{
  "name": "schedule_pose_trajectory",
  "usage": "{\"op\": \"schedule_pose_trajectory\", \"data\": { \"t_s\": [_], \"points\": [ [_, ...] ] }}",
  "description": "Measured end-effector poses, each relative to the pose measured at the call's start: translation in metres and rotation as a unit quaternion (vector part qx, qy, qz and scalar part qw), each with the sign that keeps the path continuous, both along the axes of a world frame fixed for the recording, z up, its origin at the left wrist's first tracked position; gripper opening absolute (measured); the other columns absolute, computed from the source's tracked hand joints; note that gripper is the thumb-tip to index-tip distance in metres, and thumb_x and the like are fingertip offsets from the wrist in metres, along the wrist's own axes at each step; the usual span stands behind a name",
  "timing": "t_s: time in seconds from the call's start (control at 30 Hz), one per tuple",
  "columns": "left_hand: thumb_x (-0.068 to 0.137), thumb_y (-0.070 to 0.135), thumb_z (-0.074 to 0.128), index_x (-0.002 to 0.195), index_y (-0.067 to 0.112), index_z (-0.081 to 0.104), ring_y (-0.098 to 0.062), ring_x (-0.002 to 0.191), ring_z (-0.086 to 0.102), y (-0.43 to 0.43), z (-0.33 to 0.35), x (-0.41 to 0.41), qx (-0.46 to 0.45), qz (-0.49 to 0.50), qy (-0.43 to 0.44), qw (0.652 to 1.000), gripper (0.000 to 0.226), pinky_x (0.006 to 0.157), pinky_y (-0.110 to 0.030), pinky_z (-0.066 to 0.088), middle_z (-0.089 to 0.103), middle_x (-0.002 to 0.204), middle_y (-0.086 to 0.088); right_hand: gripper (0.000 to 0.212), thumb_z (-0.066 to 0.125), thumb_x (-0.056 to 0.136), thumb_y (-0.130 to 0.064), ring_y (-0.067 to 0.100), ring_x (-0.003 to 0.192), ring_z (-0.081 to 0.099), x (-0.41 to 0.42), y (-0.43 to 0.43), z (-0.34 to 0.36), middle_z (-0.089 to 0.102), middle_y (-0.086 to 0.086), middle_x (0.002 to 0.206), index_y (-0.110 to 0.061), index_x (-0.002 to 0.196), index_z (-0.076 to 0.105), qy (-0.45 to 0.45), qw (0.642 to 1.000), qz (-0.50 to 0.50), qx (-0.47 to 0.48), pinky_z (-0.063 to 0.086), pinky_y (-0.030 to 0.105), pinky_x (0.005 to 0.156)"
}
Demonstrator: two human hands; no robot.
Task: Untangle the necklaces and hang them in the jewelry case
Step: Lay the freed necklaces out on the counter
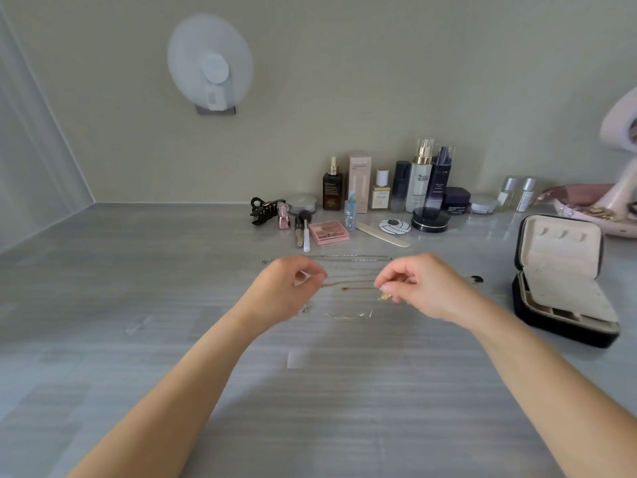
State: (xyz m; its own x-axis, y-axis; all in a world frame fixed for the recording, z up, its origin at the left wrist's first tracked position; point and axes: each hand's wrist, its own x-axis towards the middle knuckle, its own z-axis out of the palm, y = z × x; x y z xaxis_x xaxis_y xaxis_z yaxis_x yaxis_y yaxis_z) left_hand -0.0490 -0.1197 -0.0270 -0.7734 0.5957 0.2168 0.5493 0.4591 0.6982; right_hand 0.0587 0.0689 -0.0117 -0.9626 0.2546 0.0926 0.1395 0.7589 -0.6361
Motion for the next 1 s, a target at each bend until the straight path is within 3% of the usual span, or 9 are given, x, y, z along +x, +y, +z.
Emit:
{"op": "schedule_pose_trajectory", "data": {
  "t_s": [0.1,0.17,0.3,0.33,0.43,0.5,0.63,0.8,1.0],
  "points": [
    [0.092,0.022,0.052,0.097,0.017,0.068,-0.005,0.071,0.053,0.009,0.011,0.006,-0.021,-0.060,-0.064,0.996,0.017,0.044,-0.007,0.036,0.058,0.079,0.013,0.021,0.059,0.087,-0.012,0.006,0.067,0.063,0.001,0.003,0.017,0.065,-0.006,0.071,-0.029,0.076,0.063,0.028,1.000,0.006,-0.004,0.050,0.026,0.068],
    [0.093,0.021,0.050,0.101,0.017,0.068,0.000,0.066,0.051,0.015,0.020,0.011,-0.067,-0.100,-0.084,0.989,0.019,0.049,-0.007,0.038,0.057,0.077,0.012,0.022,0.060,0.086,-0.011,0.007,0.066,0.063,0.001,0.002,0.028,0.064,-0.006,0.070,-0.029,0.073,0.061,0.035,0.999,0.012,0.000,0.053,0.030,0.070],
    [0.093,0.026,0.050,0.104,0.026,0.066,-0.019,0.100,0.064,0.030,0.031,0.021,-0.026,-0.114,-0.098,0.988,0.019,0.082,-0.038,0.052,0.066,0.107,0.005,0.019,0.061,0.086,-0.015,0.013,0.073,0.066,0.003,-0.002,0.049,0.067,-0.001,0.073,-0.028,0.072,0.062,0.047,0.998,0.024,0.030,0.051,0.031,0.068],
    [0.093,0.025,0.050,0.105,0.025,0.066,-0.021,0.104,0.063,0.035,0.033,0.023,0.003,-0.118,-0.102,0.988,0.020,0.086,-0.039,0.051,0.067,0.110,0.003,0.020,0.060,0.087,-0.015,0.012,0.073,0.067,0.004,-0.003,0.053,0.068,-0.002,0.072,-0.028,0.072,0.062,0.055,0.998,0.026,0.030,0.051,0.028,0.066],
    [0.094,0.020,0.050,0.105,0.017,0.066,-0.007,0.090,0.061,0.046,0.040,0.028,0.092,-0.153,-0.164,0.970,0.019,0.065,-0.010,0.046,0.068,0.097,0.004,0.020,0.060,0.087,-0.015,0.006,0.067,0.068,0.006,-0.006,0.064,0.068,-0.005,0.070,-0.028,0.073,0.061,0.076,0.996,0.024,0.032,0.047,0.017,0.054],
    [0.091,0.017,0.056,0.092,0.016,0.066,-0.007,0.078,0.061,0.050,0.041,0.029,0.146,-0.154,-0.192,0.958,0.010,0.055,-0.005,0.040,0.069,0.083,0.003,0.019,0.060,0.087,-0.016,0.004,0.065,0.066,0.006,-0.006,0.069,0.069,-0.005,0.070,-0.029,0.074,0.062,0.089,0.995,0.021,0.041,0.050,0.020,0.057],
    [0.089,0.017,0.058,0.075,0.021,0.063,-0.005,0.062,0.058,0.051,0.040,0.026,0.179,-0.135,-0.182,0.957,0.016,0.062,-0.017,0.041,0.064,0.068,0.006,0.016,0.060,0.087,-0.013,0.006,0.068,0.065,0.007,-0.003,0.075,0.067,-0.003,0.071,-0.026,0.081,0.065,0.089,0.995,0.029,0.025,0.055,0.027,0.066],
    [0.091,0.022,0.049,0.075,0.018,0.058,-0.011,0.071,0.063,0.047,0.048,0.022,0.187,-0.138,-0.248,0.941,0.019,0.075,-0.029,0.042,0.069,0.074,0.007,0.012,0.062,0.085,-0.008,0.011,0.063,0.059,0.005,-0.008,0.081,0.063,-0.002,0.068,-0.019,0.081,0.065,0.103,0.994,0.047,-0.004,0.054,0.032,0.069],
    [0.094,0.037,0.044,0.069,0.017,0.049,-0.011,0.071,0.063,0.033,0.054,0.010,0.197,-0.145,-0.270,0.931,0.032,0.074,-0.030,0.041,0.068,0.079,0.006,0.023,0.055,0.089,-0.007,-0.005,0.051,0.058,-0.006,-0.015,0.089,0.061,-0.003,0.066,-0.025,0.075,0.059,0.152,0.986,0.047,-0.044,0.046,0.012,0.050]
  ]
}}
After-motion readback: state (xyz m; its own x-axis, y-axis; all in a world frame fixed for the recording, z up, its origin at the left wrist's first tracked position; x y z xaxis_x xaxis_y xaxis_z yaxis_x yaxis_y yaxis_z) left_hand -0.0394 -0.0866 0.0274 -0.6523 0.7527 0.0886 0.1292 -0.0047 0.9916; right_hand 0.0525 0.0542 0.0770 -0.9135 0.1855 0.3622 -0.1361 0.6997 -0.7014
